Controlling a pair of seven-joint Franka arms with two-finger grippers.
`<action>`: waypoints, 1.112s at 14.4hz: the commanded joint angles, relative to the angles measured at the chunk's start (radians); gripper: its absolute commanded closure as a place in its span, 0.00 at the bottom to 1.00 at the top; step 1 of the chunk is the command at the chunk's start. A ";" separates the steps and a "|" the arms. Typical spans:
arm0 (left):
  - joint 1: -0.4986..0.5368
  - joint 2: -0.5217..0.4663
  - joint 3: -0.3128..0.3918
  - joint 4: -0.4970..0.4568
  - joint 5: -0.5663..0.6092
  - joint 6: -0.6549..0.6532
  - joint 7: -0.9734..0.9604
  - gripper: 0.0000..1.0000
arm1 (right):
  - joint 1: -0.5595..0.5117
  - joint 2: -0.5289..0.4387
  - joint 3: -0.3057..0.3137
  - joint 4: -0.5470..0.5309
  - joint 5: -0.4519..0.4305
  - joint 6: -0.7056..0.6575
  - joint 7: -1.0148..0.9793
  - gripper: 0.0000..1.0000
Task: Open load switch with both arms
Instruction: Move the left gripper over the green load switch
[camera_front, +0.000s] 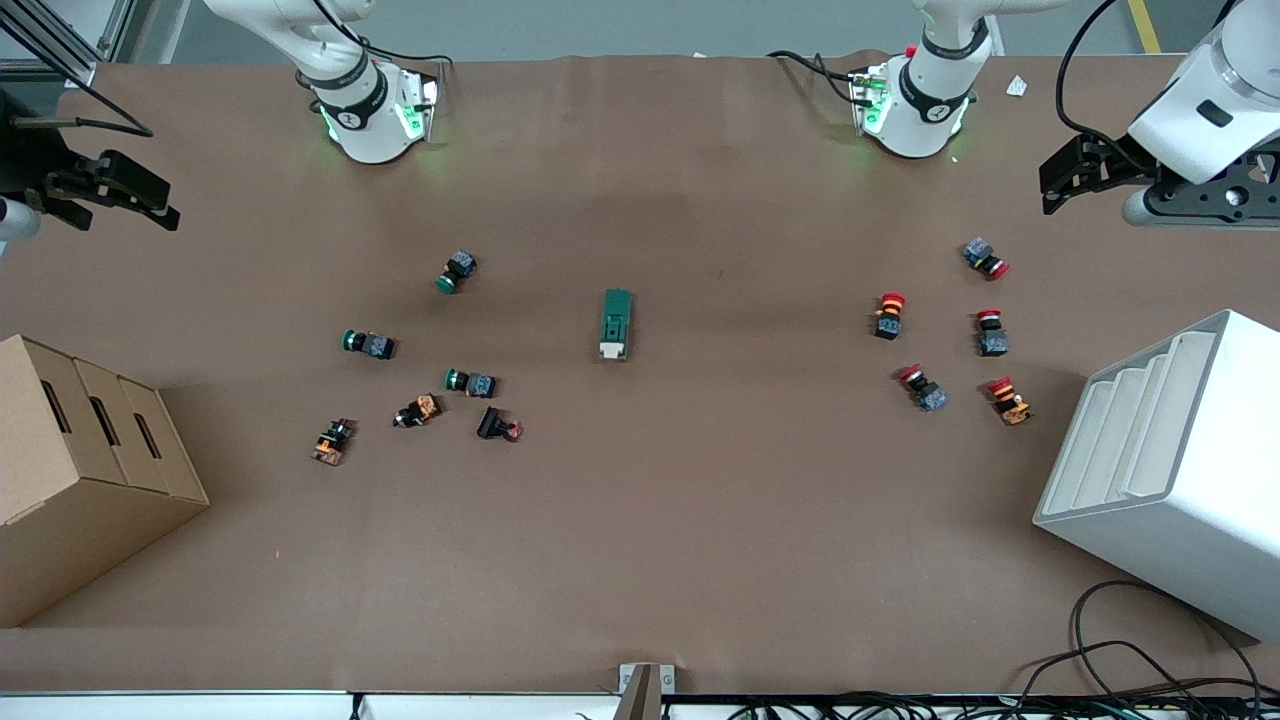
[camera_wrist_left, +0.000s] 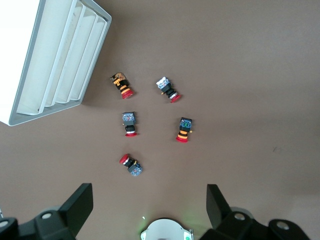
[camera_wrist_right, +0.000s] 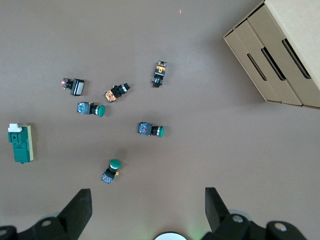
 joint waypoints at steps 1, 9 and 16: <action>0.017 -0.015 -0.012 -0.013 -0.014 0.011 0.004 0.00 | -0.008 -0.025 0.005 -0.018 0.011 0.004 -0.008 0.00; -0.039 0.048 -0.087 0.053 -0.169 0.019 -0.013 0.00 | -0.011 -0.025 0.005 -0.019 0.004 -0.004 -0.008 0.00; -0.040 0.029 -0.446 -0.082 -0.091 0.270 -0.540 0.00 | -0.005 -0.008 0.007 0.017 0.006 -0.001 -0.008 0.00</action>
